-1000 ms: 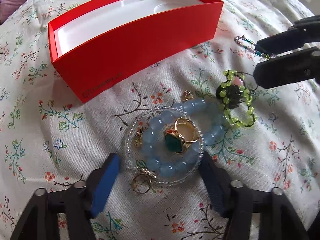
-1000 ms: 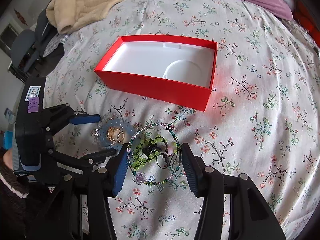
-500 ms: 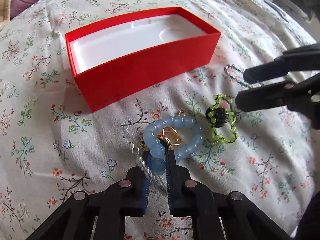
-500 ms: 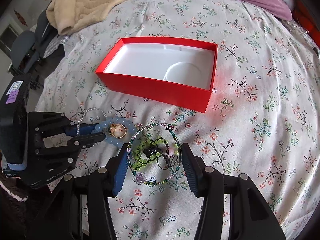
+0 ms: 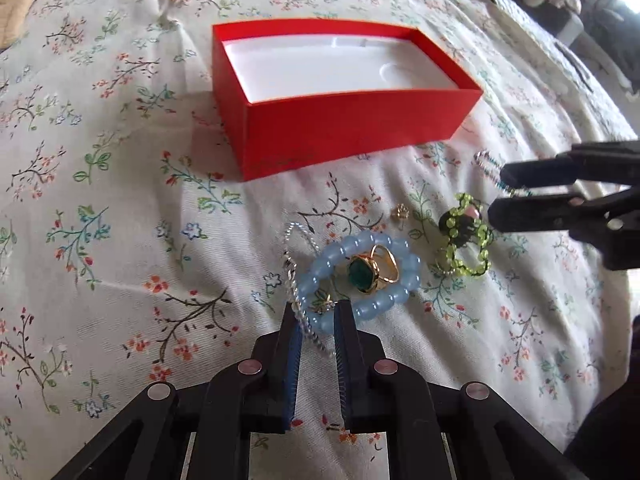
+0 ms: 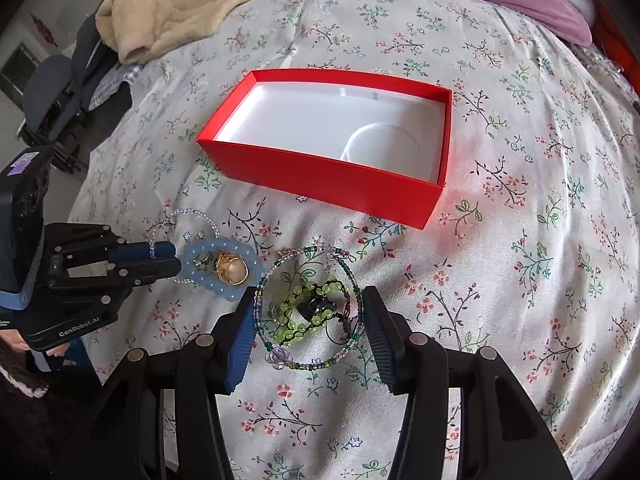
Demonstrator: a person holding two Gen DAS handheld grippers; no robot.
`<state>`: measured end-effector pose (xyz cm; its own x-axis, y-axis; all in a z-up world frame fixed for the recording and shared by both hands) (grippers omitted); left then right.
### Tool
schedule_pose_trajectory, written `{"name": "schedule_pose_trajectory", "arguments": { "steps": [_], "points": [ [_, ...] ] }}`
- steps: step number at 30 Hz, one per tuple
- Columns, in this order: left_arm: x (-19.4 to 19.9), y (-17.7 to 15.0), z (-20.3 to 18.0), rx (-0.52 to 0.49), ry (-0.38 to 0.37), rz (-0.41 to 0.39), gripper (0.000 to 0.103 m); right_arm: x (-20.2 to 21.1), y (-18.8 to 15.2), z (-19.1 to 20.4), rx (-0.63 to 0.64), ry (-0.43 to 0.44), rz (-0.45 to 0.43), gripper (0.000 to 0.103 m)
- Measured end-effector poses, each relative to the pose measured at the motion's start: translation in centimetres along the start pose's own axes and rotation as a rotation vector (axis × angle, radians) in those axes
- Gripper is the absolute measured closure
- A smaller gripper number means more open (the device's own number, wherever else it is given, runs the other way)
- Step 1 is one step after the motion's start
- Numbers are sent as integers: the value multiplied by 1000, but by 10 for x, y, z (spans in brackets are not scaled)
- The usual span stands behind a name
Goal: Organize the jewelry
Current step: 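Carry both bracelets into the red box and open both tools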
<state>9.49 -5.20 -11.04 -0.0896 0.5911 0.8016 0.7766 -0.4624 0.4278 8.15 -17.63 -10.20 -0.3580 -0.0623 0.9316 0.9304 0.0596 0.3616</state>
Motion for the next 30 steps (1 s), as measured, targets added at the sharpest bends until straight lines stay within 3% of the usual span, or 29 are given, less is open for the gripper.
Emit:
{"name": "schedule_pose_trajectory", "arguments": {
  "steps": [8, 15, 23, 30],
  "points": [
    [9, 12, 7, 89, -24, -77, 103, -2, 3, 9, 7, 5, 1, 49],
    [26, 34, -17, 47, -11, -135, 103, 6, 12, 10, -2, 20, -21, 49],
    [66, 67, -51, 1, -51, -286, 103, 19, 20, 6, -32, 37, -53, 49],
    [73, 87, -58, -2, -25, -336, 103, 28, 31, -3, -88, 66, -74, 49]
  ]
}}
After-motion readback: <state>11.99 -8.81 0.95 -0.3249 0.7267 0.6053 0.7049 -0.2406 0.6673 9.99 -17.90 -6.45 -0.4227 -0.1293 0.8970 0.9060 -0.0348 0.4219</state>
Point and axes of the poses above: each gripper's, at about its wrist camera, not at the fingertips, and x roughly against the way its jaws point, z to its left, y to its top, the point moved 10 cm from there along -x, roughly the way its jaws point, and after that the axes turned 13 degrees about -y, right-handed, at the moved point
